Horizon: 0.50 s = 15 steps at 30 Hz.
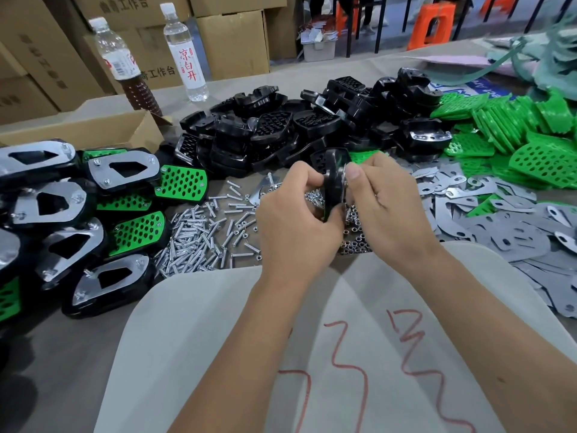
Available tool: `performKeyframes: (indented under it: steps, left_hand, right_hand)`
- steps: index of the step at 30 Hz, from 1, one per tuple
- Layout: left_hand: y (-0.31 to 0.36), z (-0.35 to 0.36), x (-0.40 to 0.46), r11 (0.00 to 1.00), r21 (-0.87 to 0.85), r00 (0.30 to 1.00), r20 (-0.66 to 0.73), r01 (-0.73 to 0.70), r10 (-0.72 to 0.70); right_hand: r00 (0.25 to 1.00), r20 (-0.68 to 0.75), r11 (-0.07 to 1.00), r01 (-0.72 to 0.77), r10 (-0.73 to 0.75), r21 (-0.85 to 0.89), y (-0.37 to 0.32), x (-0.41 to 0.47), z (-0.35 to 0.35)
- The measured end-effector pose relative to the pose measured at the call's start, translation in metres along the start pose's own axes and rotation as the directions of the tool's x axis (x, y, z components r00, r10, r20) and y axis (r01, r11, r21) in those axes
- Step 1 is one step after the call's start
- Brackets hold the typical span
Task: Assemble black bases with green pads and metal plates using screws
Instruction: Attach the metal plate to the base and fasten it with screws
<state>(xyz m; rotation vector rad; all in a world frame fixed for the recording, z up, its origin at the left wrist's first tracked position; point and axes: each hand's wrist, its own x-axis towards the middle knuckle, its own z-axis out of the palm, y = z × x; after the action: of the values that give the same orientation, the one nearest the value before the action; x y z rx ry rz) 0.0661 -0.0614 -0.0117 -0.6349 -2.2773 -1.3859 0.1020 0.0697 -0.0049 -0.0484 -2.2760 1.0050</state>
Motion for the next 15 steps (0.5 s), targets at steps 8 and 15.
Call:
performKeyframes:
  steps: [8, 15]
  left_hand:
    - [0.000, -0.001, -0.001, 0.996, -0.049, 0.997, -0.031, 0.072, -0.074]
    - [0.007, 0.008, -0.006, 0.982, -0.050, 0.982, -0.048, 0.182, -0.185]
  right_hand:
    - [0.990, 0.088, 0.994, 0.109, -0.107, -0.022, 0.010, -0.002, 0.006]
    - [0.998, -0.063, 1.000, 0.008, -0.009, -0.026, 0.005, -0.004, 0.016]
